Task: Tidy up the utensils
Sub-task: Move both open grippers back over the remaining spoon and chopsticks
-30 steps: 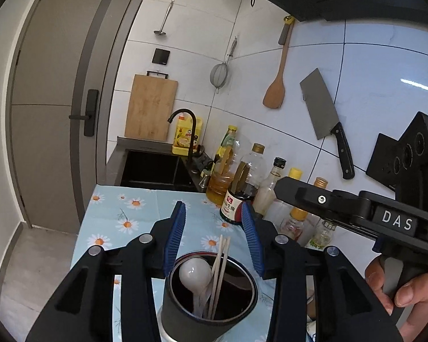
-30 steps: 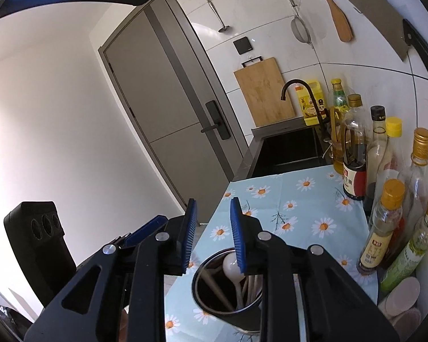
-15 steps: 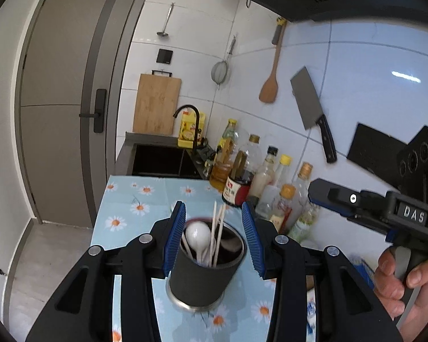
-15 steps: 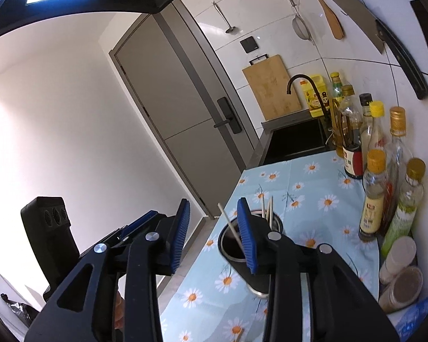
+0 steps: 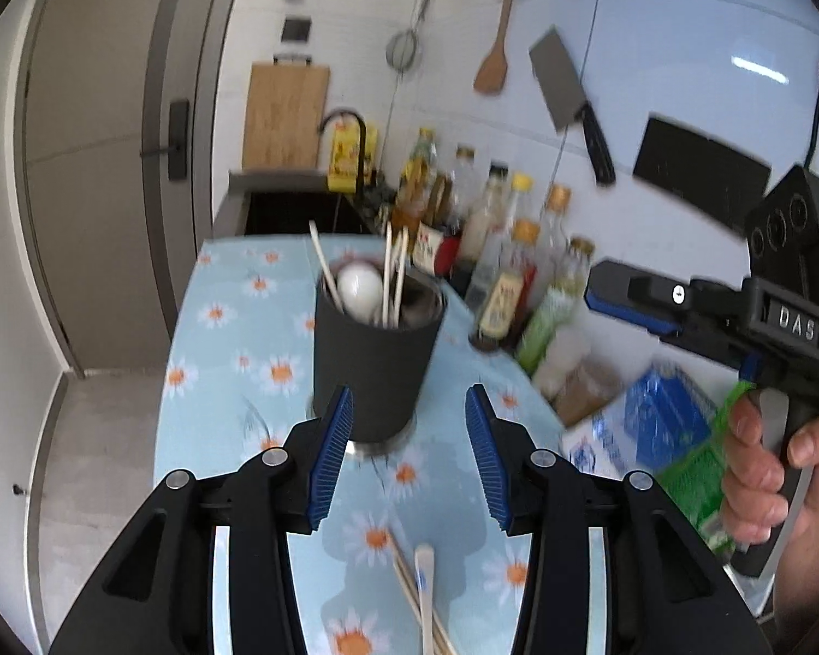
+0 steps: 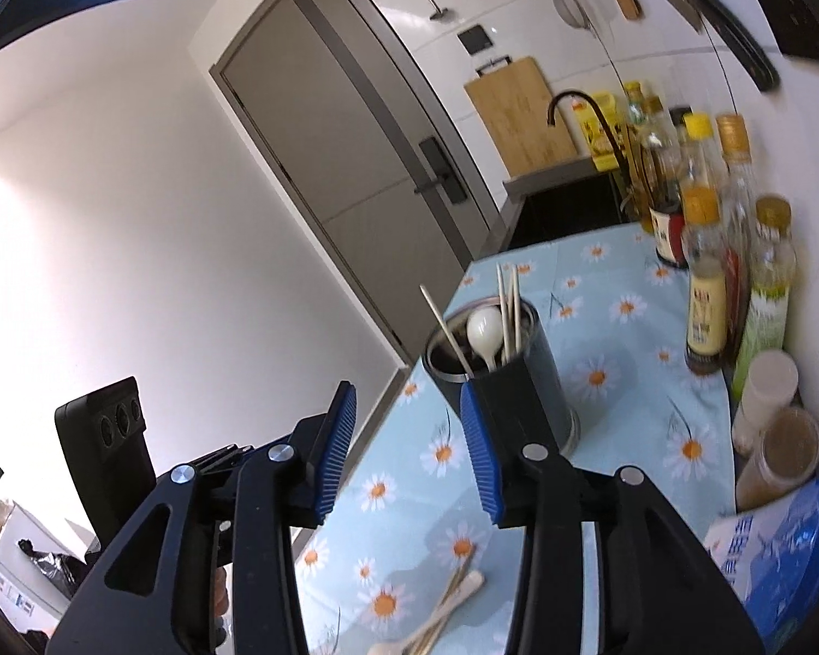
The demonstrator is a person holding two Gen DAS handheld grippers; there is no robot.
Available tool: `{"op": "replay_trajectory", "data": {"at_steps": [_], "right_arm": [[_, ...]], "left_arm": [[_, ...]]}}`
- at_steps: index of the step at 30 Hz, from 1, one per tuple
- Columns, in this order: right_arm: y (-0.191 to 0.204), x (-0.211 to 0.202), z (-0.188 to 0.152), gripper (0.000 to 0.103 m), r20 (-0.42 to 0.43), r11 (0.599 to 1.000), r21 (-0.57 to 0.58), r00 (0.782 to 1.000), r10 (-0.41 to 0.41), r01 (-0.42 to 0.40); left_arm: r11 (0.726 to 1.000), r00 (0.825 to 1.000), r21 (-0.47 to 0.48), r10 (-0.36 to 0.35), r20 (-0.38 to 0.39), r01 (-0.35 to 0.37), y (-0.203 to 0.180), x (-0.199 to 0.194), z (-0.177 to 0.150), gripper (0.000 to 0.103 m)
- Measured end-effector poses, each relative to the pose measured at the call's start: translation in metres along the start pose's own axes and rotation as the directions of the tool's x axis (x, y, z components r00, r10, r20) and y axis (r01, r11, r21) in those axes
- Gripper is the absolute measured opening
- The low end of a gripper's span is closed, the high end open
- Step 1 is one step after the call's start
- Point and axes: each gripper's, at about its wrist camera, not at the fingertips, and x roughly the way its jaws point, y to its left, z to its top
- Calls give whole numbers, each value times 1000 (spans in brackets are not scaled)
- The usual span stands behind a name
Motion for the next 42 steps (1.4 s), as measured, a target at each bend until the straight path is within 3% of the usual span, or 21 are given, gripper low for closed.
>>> {"op": "replay_trajectory", "data": {"at_steps": [7,14,28,35,42], "right_arm": [[-16,0,-31,41,-73,1000,18,997,-10,12],[-29,6,-61,42,-157,999,35,987,-15,21],[-45,26,-116,42,-327,998,62,945,9,12],[-48,31,-135,42,-375,997,79,927,22,8],[-51,34,-148,42,-416,996,88,909,26,12]], "left_arm": [[999,989,-12,-36,-142,35,0,13,-40,45],[999,955,-10,-52,-293,51,1,29,-75,46],[990,852,-58,-142,-504,131,7,54,-110,46],[986,775,-46,-153,-613,158,7,76,-127,46],[986,735,-33,-145,-662,165,12,93,-132,44]]}}
